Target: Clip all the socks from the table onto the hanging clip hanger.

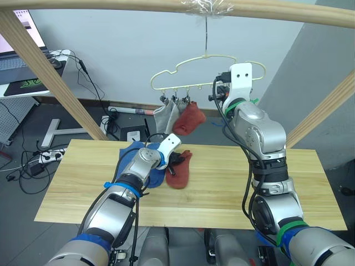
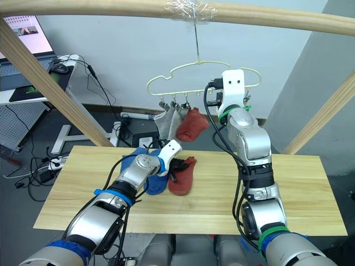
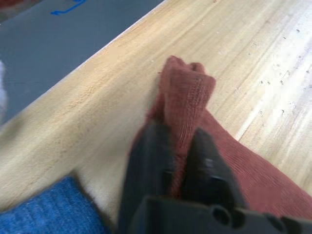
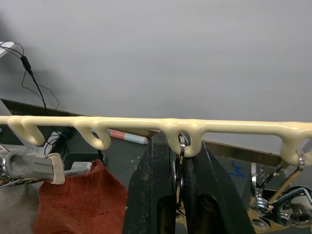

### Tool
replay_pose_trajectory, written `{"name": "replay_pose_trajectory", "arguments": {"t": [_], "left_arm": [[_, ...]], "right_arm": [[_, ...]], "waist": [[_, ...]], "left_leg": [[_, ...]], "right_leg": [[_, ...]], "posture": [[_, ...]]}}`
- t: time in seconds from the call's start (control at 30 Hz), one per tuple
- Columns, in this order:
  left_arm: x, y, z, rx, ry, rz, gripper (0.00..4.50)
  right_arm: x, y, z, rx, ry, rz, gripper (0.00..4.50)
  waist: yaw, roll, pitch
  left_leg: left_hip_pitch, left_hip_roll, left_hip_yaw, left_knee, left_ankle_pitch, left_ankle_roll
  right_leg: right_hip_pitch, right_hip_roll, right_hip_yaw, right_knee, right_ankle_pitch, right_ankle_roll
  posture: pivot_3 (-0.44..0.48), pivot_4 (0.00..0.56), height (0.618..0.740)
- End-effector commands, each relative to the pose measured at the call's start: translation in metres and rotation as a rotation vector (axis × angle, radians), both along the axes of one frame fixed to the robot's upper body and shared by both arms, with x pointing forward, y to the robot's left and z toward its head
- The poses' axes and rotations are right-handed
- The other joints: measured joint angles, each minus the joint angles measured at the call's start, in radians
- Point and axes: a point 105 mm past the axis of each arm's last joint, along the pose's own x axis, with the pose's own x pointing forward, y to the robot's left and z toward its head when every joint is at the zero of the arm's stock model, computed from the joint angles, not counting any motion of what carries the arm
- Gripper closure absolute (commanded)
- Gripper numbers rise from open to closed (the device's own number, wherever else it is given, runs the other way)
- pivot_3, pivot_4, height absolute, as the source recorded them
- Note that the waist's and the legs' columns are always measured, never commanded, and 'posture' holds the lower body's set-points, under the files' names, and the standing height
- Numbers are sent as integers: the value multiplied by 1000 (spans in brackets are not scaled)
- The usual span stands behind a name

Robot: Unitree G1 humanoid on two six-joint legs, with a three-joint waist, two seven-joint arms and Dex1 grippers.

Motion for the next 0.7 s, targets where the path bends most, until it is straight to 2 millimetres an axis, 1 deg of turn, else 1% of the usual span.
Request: {"name": "replay_pose_trajectory", "arguments": {"t": [0.03, 0.2, 0.47, 0.7], "left_arm": [[-5, -11, 1, -51, 19, -21, 4462], [5, -31, 34, -184, -35, -19, 4462], [15, -61, 82, -306, -123, -47, 4462], [22, -80, 113, -383, -155, -50, 4462]], "right_arm": [[-10, 8, 36, 34, -115, 34, 4500], [-13, 11, 46, 94, -108, 53, 4500], [-17, 14, 54, 178, -74, 73, 4500], [-19, 15, 52, 206, -45, 81, 4500]], "waist": [[0, 0, 0], [0, 0, 0], [-5, 0, 0], [-19, 0, 0]], "left_leg": [[0, 0, 0, 0, 0, 0], [0, 0, 0, 0, 0, 0], [-1, 0, 0, -1, 0, 0], [-3, 0, 0, -1, 0, 0]], "right_leg": [[0, 0, 0, 0, 0, 0], [0, 0, 0, 0, 0, 0], [-1, 0, 0, -1, 0, 0], [-3, 0, 0, -1, 0, 0]], "posture": [[114, 195, 740], [117, 190, 740], [109, 187, 740], [103, 186, 740]]}}
